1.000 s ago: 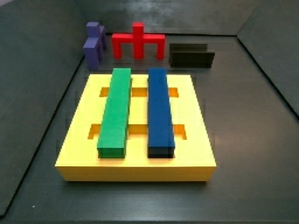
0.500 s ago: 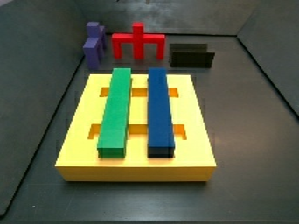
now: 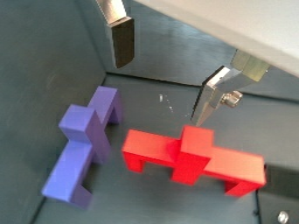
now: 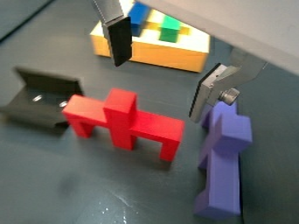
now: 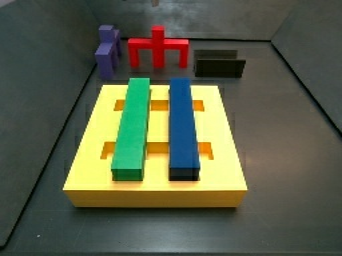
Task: Pick up the purple object. Move up. Move to above the board. Insert the purple object.
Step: Pick up the purple object.
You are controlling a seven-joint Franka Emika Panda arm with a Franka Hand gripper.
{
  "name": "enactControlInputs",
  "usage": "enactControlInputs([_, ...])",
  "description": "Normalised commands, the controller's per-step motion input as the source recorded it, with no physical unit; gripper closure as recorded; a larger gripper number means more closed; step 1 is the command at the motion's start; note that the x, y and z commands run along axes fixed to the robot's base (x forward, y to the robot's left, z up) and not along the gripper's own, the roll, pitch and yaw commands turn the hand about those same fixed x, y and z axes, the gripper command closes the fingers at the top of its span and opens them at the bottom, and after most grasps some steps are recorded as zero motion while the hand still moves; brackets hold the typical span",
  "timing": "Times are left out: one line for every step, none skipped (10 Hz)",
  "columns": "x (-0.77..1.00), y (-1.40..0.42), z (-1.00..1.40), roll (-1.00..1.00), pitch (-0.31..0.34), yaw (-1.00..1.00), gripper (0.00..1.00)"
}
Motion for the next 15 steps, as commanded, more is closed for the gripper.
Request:
enactControlInputs([-0.15, 0.0, -0.05, 0.0, -0.034, -0.97, 0.0])
enactControlInputs([-0.16, 0.0, -0.06, 0.0, -0.036, -0.96, 0.0])
enactControlInputs([-0.16, 0.0, -0.06, 0.0, -0.036, -0.95, 0.0])
enactControlInputs([-0.17, 0.0, -0.04, 0.0, -0.033, -0.94, 0.0])
enactControlInputs([-0.16, 0.0, -0.06, 0.0, -0.03, -0.94, 0.0])
enactControlInputs([-0.19, 0.0, -0.09, 0.0, -0.026, -0.93, 0.0])
enactControlInputs([-0.25, 0.0, -0.27, 0.0, -0.031, -0.88, 0.0])
enactControlInputs([-0.31, 0.0, -0.5, -0.06, -0.073, -0.81, 0.0])
enactControlInputs([-0.27, -0.02, -0.45, -0.06, -0.051, -0.82, 0.0])
enactControlInputs([-0.23, -0.01, -0.39, -0.04, -0.034, -0.84, 0.0])
enactControlInputs([-0.21, -0.01, -0.34, -0.01, -0.019, -0.86, 0.0])
enactControlInputs([-0.19, -0.02, -0.28, 0.0, 0.0, -0.87, 0.0])
enactControlInputs([-0.2, -0.02, -0.29, 0.0, 0.0, -0.86, 0.0])
enactControlInputs([-0.24, -0.03, -0.35, -0.01, -0.027, -0.83, 0.0])
enactControlInputs([-0.44, -0.03, -0.3, 0.0, -0.041, -0.7, 0.0])
